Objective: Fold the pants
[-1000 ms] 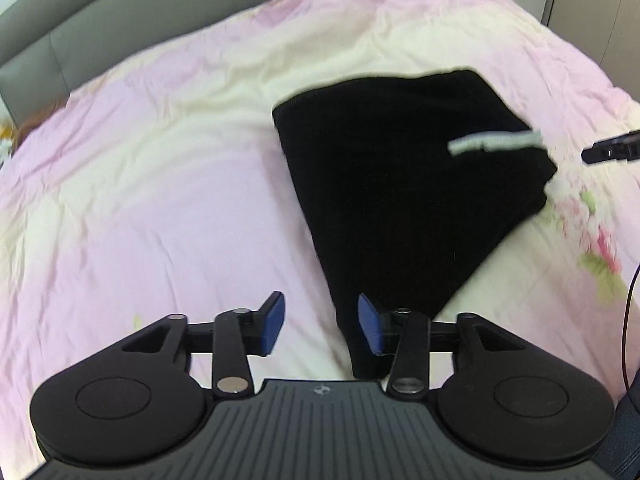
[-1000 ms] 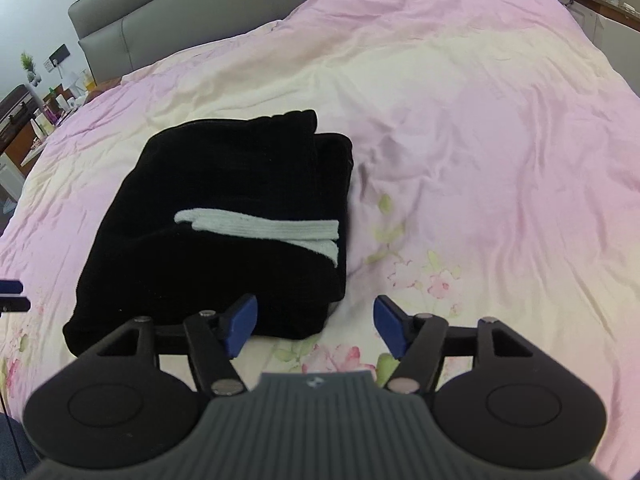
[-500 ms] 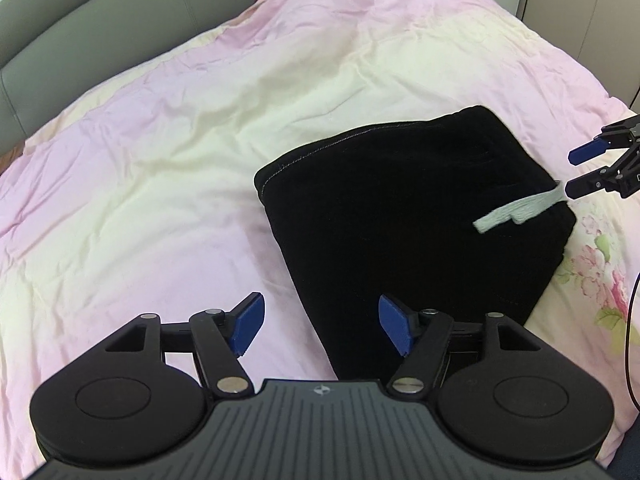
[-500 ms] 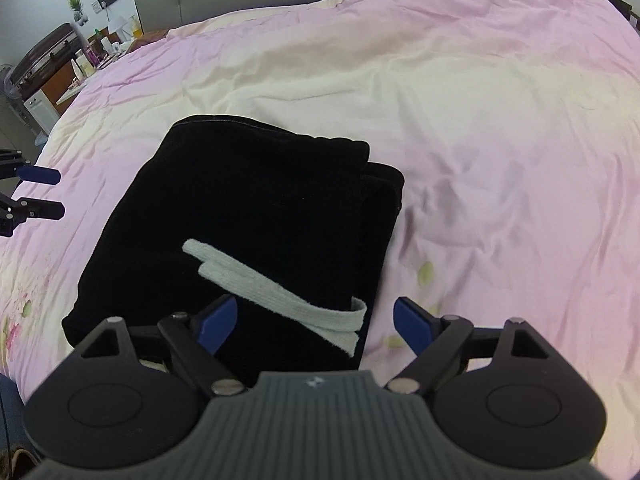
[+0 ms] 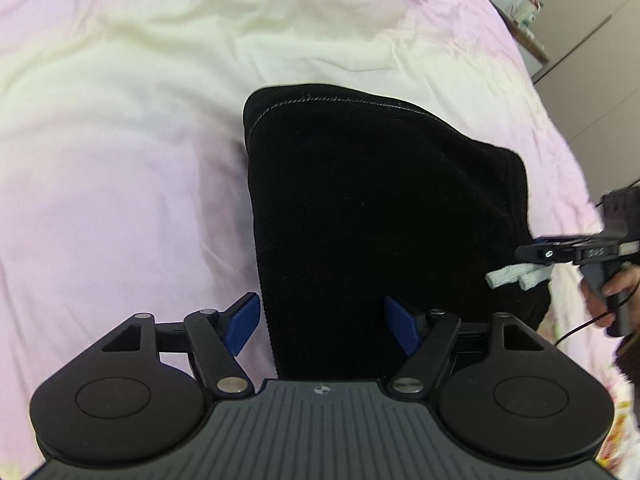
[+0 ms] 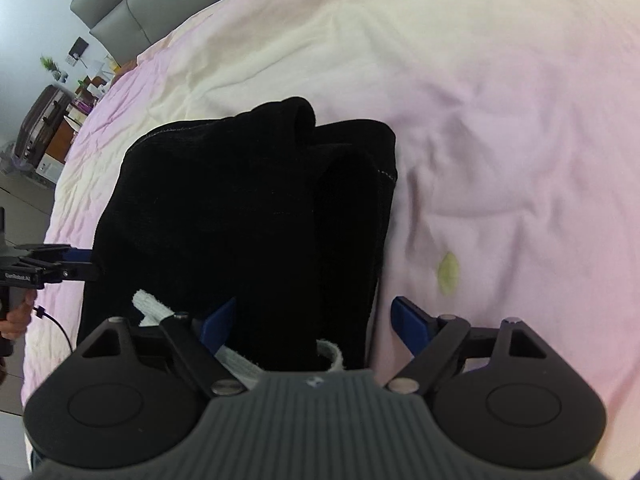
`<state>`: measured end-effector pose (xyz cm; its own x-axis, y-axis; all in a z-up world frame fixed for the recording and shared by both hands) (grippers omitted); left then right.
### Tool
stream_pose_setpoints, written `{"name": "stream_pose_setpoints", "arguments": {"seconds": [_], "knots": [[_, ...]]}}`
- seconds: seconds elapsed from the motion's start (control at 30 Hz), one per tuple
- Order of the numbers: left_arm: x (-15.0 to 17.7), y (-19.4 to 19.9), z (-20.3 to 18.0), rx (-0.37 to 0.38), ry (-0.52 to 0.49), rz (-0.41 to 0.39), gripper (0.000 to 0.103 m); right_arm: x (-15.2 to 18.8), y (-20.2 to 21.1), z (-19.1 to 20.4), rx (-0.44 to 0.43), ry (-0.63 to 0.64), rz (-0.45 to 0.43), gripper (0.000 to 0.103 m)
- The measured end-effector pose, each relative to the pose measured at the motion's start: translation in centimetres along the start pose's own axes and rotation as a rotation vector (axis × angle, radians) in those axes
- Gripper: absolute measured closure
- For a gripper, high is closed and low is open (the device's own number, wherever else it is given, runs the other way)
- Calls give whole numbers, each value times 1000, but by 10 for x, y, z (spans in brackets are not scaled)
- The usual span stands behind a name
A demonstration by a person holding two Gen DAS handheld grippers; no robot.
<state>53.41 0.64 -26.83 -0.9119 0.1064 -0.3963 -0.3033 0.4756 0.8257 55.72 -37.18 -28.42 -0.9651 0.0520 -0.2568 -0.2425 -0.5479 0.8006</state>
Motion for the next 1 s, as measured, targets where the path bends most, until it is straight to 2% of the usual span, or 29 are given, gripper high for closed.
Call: {"name": "stream_pose_setpoints", "arguments": {"seconds": [0.1,0.17,0.23,0.37,0.5,0.67,0.73,0.87,1.0], "knots": [[4,-11,9,85,69,11,17,-2,-10,-8,-80,-56,14,22],[7,-19,10,116,94,21,19,-2,-18,-12,-124,-89,20,22],[7,-26,8,133,107,30,28,-3,-26,-11,-161,-107,27,28],[5,-30,-1,82,93,51,38,-4,-37,-6,-154,-113,31,32],[3,-22,-10,40,97,52,46,-5,-33,4,-120,-88,30,42],[1,-6,-29,-21,78,34,50,-9,-17,23,-59,-65,2,53],[-1,5,-36,-19,75,25,51,-9,-5,29,-60,-67,-18,59],[3,37,-52,-21,42,11,51,-2,26,57,-66,-42,-43,61],[12,86,-59,-16,39,-29,51,9,64,92,-91,-3,-62,62]]}}
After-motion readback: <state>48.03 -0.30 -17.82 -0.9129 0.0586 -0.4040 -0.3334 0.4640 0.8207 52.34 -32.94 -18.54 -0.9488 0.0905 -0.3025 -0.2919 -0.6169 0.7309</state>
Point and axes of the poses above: each gripper's, at about its wrist camera, not at the fingertips, and y roughly against the way its jaws point, z to its left, x to its underside, the point moved 9 cm from there along -y, roughly the way its jaws point, and after that the axes turned 7 degrees about -y, right-handed, at the moved point
